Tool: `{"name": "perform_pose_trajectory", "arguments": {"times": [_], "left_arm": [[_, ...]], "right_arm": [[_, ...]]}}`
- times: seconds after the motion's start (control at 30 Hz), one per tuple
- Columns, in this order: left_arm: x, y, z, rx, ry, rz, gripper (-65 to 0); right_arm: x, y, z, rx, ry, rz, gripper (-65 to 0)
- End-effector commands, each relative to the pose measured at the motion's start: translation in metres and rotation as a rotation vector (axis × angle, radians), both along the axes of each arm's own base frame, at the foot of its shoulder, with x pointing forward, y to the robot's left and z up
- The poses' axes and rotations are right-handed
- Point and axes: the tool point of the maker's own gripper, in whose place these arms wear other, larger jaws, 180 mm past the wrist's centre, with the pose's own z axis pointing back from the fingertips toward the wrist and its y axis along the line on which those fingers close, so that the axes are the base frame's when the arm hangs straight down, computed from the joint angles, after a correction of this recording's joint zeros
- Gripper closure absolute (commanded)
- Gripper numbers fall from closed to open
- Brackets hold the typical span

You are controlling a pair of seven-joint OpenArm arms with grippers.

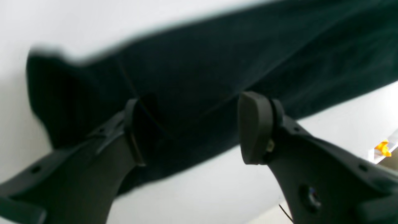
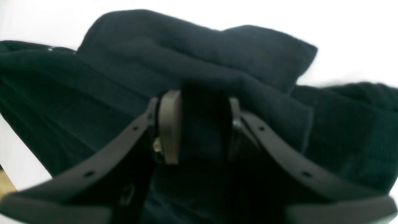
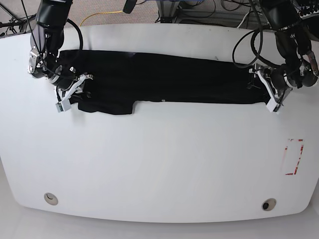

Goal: Fold the T-shirt properly
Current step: 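Grasp the strip ends with both grippers and pull them apart, then regrip the strip end with the right gripper and tug it straight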

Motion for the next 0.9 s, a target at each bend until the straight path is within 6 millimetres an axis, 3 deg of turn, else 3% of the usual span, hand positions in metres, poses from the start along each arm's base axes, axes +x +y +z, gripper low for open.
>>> {"name": "perform_pose_trajectory", "arguments": {"times": [0.0,0.1,0.2,0.3,0.6,0.87], "left_arm": [[0.004,0.016,0.011,0.037,-0.045,0.005,-37.8],[0.0,0.024,-0.001,0.048,-0.02,0.028,-37.8],[-0.007,0.032,-0.012,0.052,0.023,0.043,-37.8],[-0.01,0.042,-0.014,0.064,0.041,0.05,-37.8],[-0.006,0.041,-0.01,0.067,0.028,0.046,-37.8],[-0.006,0.041,-0.01,0.066,0.026,0.046,-37.8]], "right_arm": [[0.017,-0.016,0.035,-0.016,-0.098,-0.022,-33.0],[0.021,-0.02,0.049,-0.009,-0.134,-0.046,-48.2],[0.03,-0.02,0.063,-0.024,-0.163,-0.031,-57.9],[0.04,-0.021,0.064,-0.051,-0.147,-0.022,-57.9],[0.069,-0.035,0.04,-0.124,-0.05,-0.054,-57.5],[0.063,-0.036,0.022,-0.096,0.012,-0.063,-57.5]]}}
